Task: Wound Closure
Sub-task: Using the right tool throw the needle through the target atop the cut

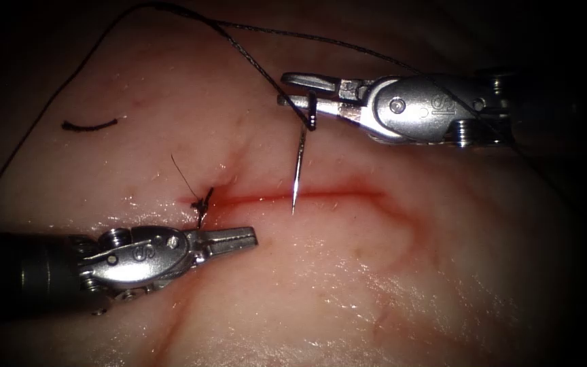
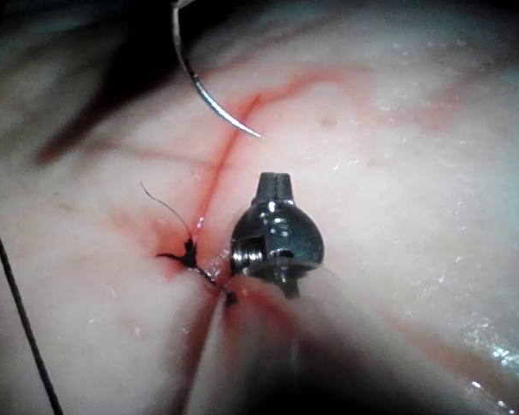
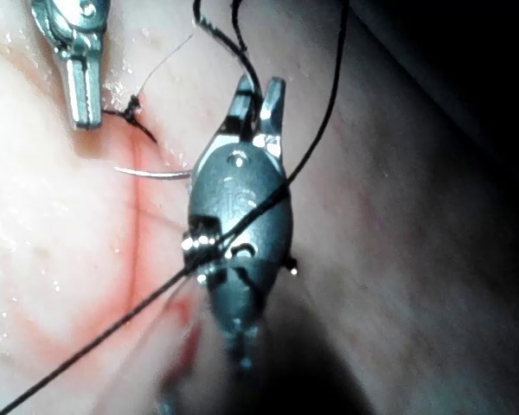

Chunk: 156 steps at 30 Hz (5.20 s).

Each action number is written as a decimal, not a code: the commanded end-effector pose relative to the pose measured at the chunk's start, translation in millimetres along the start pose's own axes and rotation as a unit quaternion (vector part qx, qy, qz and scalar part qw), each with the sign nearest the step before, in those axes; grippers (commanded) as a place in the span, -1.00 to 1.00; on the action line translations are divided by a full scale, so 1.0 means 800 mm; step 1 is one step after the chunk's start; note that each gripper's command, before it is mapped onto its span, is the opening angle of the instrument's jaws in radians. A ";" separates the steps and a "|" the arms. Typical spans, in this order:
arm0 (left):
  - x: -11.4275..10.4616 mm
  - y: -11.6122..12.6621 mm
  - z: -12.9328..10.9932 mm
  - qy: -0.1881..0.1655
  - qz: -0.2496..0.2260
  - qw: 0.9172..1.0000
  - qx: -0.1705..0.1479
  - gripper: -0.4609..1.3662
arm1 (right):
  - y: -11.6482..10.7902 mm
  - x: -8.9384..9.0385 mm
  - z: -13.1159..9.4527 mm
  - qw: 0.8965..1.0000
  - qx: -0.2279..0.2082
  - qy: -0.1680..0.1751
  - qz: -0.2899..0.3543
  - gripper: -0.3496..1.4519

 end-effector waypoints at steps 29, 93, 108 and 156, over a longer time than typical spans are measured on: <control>-0.0045 -0.0028 0.0030 -0.078 0.071 0.990 0.089 -0.88 | -0.0010 -0.0015 0.0037 0.992 0.003 0.025 -0.126 -1.00; -0.0081 -0.0009 0.0016 -0.125 0.074 0.986 0.087 -0.88 | -0.0123 -0.0119 0.0017 0.963 0.005 -0.003 -0.269 -1.00; -0.0081 -0.0009 0.0017 -0.122 0.073 0.986 0.089 -0.88 | -0.0165 -0.0179 0.0007 0.977 0.007 -0.035 -0.212 -1.00; -0.0132 -0.0012 0.0029 -0.145 0.078 0.982 0.096 -0.88 | -0.0061 -0.0098 0.0040 0.988 -0.021 -0.036 -0.146 -1.00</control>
